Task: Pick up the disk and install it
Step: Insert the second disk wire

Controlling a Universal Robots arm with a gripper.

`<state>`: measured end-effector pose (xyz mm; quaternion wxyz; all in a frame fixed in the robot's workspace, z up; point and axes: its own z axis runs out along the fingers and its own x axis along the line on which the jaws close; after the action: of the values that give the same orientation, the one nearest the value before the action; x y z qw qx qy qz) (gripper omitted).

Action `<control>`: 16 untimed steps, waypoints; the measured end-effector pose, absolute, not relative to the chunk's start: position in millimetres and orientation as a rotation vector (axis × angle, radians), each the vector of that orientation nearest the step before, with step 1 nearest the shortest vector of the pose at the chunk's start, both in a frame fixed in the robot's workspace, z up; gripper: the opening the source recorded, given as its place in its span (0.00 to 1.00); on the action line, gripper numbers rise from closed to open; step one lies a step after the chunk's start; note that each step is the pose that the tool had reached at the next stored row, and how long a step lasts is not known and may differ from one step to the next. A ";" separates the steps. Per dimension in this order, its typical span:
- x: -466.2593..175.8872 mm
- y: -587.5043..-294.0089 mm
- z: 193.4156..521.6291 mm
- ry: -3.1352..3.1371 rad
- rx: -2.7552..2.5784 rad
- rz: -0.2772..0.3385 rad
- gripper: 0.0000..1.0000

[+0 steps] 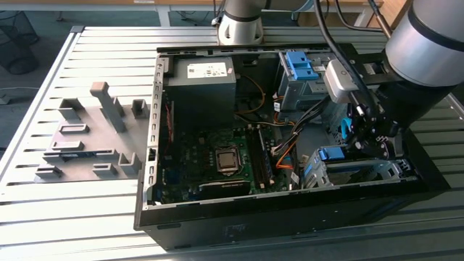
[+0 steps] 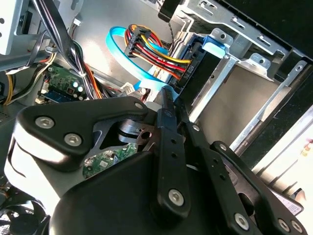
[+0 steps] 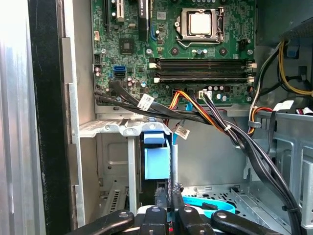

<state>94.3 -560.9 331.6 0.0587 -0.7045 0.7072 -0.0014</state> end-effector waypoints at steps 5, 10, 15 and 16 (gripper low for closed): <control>94.3 -561.1 328.4 2.142 -2.134 -0.004 0.16; 94.4 -561.3 327.8 2.142 -2.134 -0.003 0.16; 94.3 -561.4 327.8 2.142 -2.134 -0.003 0.23; 94.3 -561.4 328.5 2.142 -2.134 -0.003 0.23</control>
<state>94.3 -561.4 328.5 0.0590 -0.7045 0.7073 -0.0011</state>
